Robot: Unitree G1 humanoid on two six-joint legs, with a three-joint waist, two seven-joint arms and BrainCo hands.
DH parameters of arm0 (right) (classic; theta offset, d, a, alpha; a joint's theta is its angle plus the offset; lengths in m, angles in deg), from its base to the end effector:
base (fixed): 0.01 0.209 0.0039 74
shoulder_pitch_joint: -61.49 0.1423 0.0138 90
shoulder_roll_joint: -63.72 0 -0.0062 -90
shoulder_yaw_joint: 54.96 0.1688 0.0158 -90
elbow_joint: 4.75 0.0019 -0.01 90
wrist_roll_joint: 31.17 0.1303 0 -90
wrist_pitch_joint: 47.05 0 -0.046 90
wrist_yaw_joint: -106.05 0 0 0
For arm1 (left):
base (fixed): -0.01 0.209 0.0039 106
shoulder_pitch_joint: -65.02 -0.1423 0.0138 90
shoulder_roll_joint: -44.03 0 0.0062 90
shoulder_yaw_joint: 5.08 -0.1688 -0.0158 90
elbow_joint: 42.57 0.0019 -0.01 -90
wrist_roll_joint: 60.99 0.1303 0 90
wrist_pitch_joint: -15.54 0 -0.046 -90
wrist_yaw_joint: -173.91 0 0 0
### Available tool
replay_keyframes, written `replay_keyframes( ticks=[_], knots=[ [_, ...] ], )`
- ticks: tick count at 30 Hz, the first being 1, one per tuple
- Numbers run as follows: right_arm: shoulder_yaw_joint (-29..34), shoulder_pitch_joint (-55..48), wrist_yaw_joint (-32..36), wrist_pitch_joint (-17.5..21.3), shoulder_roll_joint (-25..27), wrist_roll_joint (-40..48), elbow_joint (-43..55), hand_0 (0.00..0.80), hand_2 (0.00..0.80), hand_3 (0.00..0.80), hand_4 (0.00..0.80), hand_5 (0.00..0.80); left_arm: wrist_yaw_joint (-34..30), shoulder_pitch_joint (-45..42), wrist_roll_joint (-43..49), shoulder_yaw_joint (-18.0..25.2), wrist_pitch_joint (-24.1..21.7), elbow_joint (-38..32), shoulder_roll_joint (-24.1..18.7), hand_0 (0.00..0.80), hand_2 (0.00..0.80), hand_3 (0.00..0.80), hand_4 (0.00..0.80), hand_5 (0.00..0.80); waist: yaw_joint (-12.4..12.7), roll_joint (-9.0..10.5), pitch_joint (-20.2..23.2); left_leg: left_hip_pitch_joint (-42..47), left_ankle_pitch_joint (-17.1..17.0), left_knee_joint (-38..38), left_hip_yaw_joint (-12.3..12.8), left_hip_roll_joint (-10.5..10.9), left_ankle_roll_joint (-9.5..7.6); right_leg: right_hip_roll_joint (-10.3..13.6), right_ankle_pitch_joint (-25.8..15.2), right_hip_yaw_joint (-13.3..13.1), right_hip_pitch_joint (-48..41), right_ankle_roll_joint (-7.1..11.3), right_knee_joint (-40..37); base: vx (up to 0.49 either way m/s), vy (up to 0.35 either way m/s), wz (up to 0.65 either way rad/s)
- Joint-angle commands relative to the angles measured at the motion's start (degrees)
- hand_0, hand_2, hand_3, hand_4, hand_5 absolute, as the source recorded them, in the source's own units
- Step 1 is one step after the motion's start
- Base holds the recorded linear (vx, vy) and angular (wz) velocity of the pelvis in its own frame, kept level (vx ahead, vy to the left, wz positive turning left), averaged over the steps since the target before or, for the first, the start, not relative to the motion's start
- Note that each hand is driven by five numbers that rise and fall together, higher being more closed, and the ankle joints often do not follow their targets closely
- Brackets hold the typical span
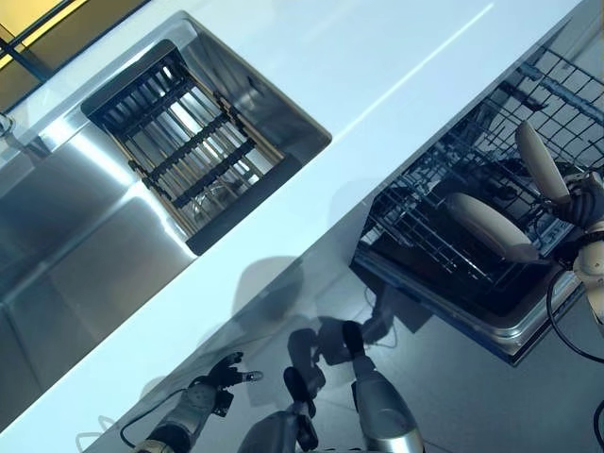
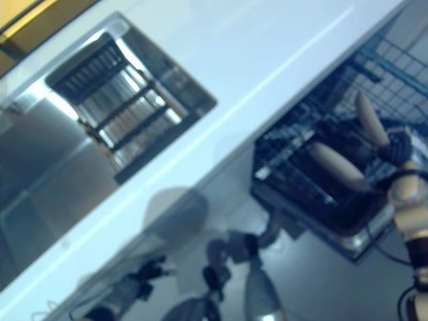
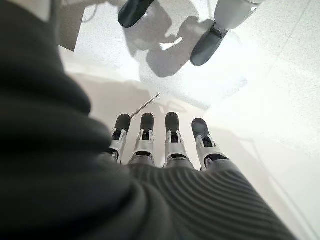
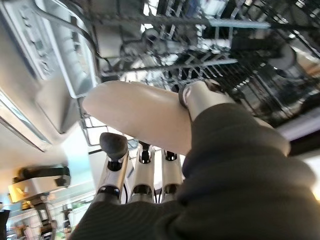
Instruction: Take plates into dishwasher
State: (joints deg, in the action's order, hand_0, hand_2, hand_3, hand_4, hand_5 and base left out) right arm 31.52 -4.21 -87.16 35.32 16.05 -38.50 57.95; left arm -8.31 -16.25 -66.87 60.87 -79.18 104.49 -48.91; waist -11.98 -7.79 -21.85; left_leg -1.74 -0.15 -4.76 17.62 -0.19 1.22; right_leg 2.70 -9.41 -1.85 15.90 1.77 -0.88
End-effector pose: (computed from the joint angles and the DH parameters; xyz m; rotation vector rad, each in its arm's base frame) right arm 0.2402 -0.3406 0.1784 -1.0978 0.0479 -0.5616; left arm 0.1517 0.2061 -0.0611 0.4175 0.8224 -0.2231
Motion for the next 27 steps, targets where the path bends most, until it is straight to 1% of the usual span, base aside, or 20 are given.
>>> replay_keyframes(
  ticks=[1, 3, 6, 10, 15, 18, 23, 27],
  knots=[
    [-0.3, 4.0, -1.7, 1.0, 3.3, -0.1, -3.8, 0.8, 0.8, 0.8, 0.8, 0.8, 0.2, -1.2, -1.0, 1.6, -1.0, 2.5, -1.9, 0.0, 0.0, 0.0, 0.0, 0.0, 0.5, 4.51, 3.3, -1.6, -1.1, 0.7, -3.5, -0.1, -0.06, -2.2, 4.2, 1.8, -4.4, 1.3, -0.4, -0.037, -0.047, 0.14],
    [-1.0, 5.0, -2.1, 1.2, 3.6, -0.3, -5.9, 0.8, 0.8, 0.8, 0.8, 0.8, 0.1, -1.0, -1.0, 1.5, -1.0, 2.3, -2.2, 0.0, 0.0, 0.0, 0.0, 0.0, 0.7, 4.16, 3.1, -1.8, -1.5, 0.4, -3.4, -0.2, 0.17, -2.2, 4.1, 2.1, -4.1, 1.36, -0.6, -0.04, -0.037, 0.28],
    [-1.6, 6.6, -1.8, 0.3, 4.8, -0.4, -8.2, 0.8, 0.8, 0.8, 0.8, 0.8, -0.3, -0.9, -0.6, 1.4, -0.6, 1.4, -2.6, 0.0, 0.0, 0.0, 0.0, 0.0, 1.1, 3.54, 2.9, -2.2, -1.8, 0.2, -3.4, -0.5, 0.53, -1.9, 4.1, 2.6, -3.8, 1.4, -0.6, -0.03, -0.034, 0.13],
    [-2.8, 8.0, -1.4, -0.3, 6.0, -0.9, -10.2, 0.8, 0.8, 0.8, 0.8, 0.8, -0.7, -0.2, -0.4, 0.4, 0.3, 0.5, -2.9, 0.0, 0.0, 0.0, 0.0, 0.0, 1.4, 3.18, 2.9, -2.6, -1.9, 0.2, -3.8, -0.5, 0.77, -1.7, 4.1, 3.0, -3.4, 1.41, -0.5, -0.001, -0.022, 0.06],
    [-3.9, 9.4, -0.2, -0.6, 7.7, -2.9, -10.7, 0.8, 0.8, 0.8, 0.8, 0.8, -1.2, 0.2, -0.2, -0.3, 0.8, 0.0, -3.0, 0.0, 0.0, 0.0, 0.0, 0.0, 1.6, 2.86, 2.6, -2.9, -1.8, 0.3, -4.3, -0.4, 1.02, -1.4, 3.9, 3.4, -2.8, 1.42, -0.7, 0.009, -0.006, 0.04],
    [-4.5, 9.8, 1.0, 0.0, 8.8, -4.0, -10.1, 0.8, 0.8, 0.8, 0.8, 0.8, -1.4, 0.3, -0.3, -0.7, 1.1, -0.4, -3.3, 0.0, 0.0, 0.0, 0.0, 0.0, 1.7, 2.93, 2.4, -3.1, -1.8, 0.3, -4.6, -0.2, 1.06, -1.2, 3.7, 3.6, -2.4, 1.47, -0.7, 0.0, 0.0, 0.0],
    [-6.3, 11.0, 3.6, 2.3, 10.7, -4.7, -9.5, 0.8, 0.8, 0.8, 0.8, 0.8, -1.3, 0.0, -0.2, -0.8, 1.1, -0.5, -3.3, 0.0, 0.0, 0.0, 0.0, 0.0, 2.0, 3.36, 2.0, -3.4, -1.1, 1.3, -5.4, 0.2, 0.88, -1.2, 3.6, 3.4, -1.9, 1.29, -0.5, 0.0, 0.0, 0.0],
    [-7.8, 12.0, 7.6, 5.7, 12.1, -4.1, -8.2, 0.8, 0.8, 0.8, 0.8, 0.8, -1.5, -0.2, -0.3, -0.6, 1.1, -0.6, -3.8, 0.0, 0.0, 0.0, 0.0, 0.0, 2.3, 3.86, 1.9, -3.7, -0.6, 2.2, -5.9, 0.3, 0.82, -1.2, 3.7, 3.3, -1.7, 1.19, -0.1, 0.0, 0.0, 0.0]
  ],
)
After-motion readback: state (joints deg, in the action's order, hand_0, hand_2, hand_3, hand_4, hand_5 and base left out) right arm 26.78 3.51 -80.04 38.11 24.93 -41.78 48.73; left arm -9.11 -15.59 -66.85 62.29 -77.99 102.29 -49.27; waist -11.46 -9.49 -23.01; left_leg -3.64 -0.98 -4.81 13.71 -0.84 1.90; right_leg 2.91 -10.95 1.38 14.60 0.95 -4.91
